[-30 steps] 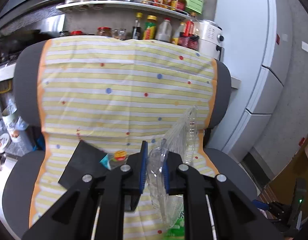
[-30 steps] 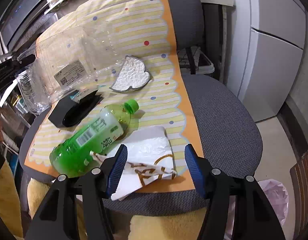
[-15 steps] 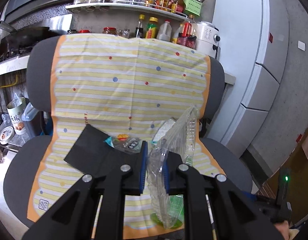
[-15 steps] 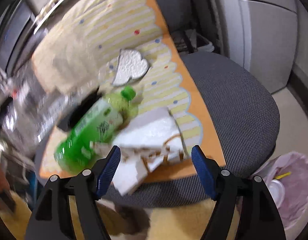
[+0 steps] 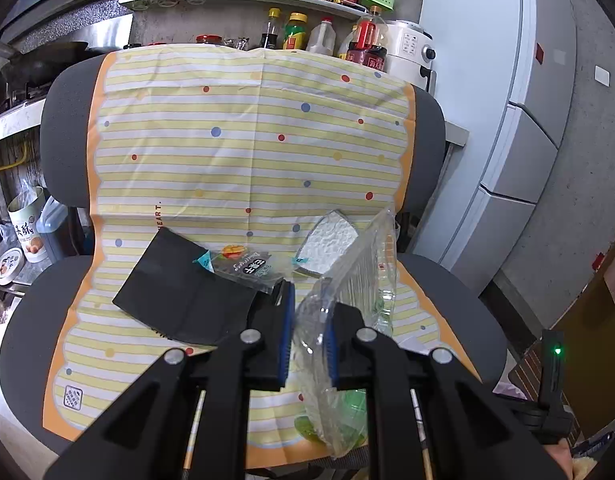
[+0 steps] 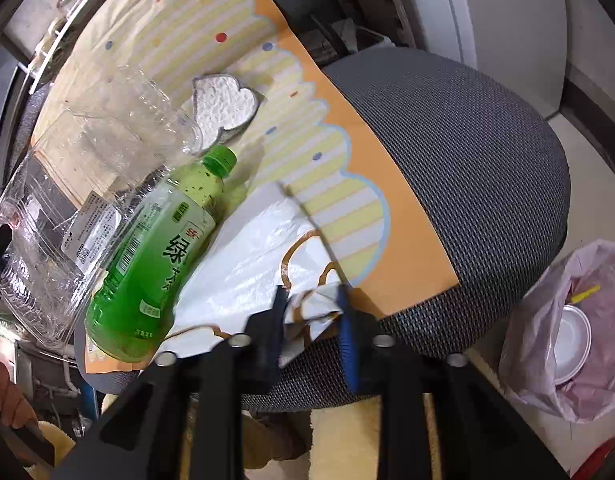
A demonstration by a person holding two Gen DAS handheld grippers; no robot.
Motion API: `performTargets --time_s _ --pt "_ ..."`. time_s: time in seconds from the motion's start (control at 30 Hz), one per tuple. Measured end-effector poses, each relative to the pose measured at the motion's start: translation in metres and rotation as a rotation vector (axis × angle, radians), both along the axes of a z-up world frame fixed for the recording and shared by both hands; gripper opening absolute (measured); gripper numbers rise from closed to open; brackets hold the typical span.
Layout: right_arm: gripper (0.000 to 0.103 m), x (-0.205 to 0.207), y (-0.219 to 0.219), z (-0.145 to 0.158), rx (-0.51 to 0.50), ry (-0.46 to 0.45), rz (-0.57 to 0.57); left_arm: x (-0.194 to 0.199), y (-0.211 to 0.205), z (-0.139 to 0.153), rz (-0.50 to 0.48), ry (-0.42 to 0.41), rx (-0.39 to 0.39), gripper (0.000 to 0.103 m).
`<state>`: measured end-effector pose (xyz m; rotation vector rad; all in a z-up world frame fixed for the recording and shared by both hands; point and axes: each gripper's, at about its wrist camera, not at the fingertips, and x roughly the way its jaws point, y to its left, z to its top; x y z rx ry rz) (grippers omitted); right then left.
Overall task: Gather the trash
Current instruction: 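Carry paper and clamshell to the pink bin and open both tools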
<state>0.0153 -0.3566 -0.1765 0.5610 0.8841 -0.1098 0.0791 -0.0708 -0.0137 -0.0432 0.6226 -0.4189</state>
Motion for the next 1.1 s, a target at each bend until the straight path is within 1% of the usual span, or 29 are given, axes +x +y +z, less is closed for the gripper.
performTargets --time_s 0.1,0.2,0.27,0.33,0.43,0.47,0.63,0.8,0.9,1.0,1.1 --pt "0.007 -0.001 0.004 0.022 -0.071 -0.067 0.021 0.000 -0.003 0.005 -0.003 -0.009 0.000 0.012" --pt "0.006 -0.005 0.008 0.054 -0.181 -0.138 0.034 -0.004 -0.012 0.014 -0.020 -0.032 -0.008 0.012" --pt "0.006 -0.013 0.009 0.073 -0.251 -0.168 0.033 -0.008 -0.020 0.019 -0.034 -0.047 -0.012 0.012" --pt "0.006 -0.021 0.007 0.091 -0.318 -0.193 0.022 -0.014 -0.032 0.023 -0.053 -0.065 -0.009 0.012" --pt "0.006 -0.037 -0.001 0.106 -0.393 -0.198 0.001 -0.022 -0.052 0.023 -0.088 -0.076 -0.002 0.012" --pt "0.006 -0.041 -0.005 0.109 -0.403 -0.197 -0.008 -0.025 -0.060 0.022 -0.100 -0.077 0.005 0.012" --pt "0.007 -0.077 -0.029 0.108 -0.430 -0.156 -0.074 -0.041 -0.098 0.009 -0.176 -0.069 0.029 0.012" --pt "0.007 -0.124 -0.058 0.099 -0.456 -0.102 -0.181 -0.060 -0.137 -0.005 -0.282 -0.048 0.041 0.012" --pt "0.007 -0.157 -0.081 0.093 -0.470 -0.068 -0.269 -0.075 -0.163 -0.011 -0.359 -0.033 0.035 0.012" --pt "0.007 -0.188 -0.105 0.086 -0.494 -0.018 -0.356 -0.091 -0.189 -0.013 -0.430 -0.038 0.036 0.012" --pt "0.009 -0.213 -0.129 0.069 -0.504 0.049 -0.435 -0.106 -0.216 -0.018 -0.503 -0.046 0.037 0.012"
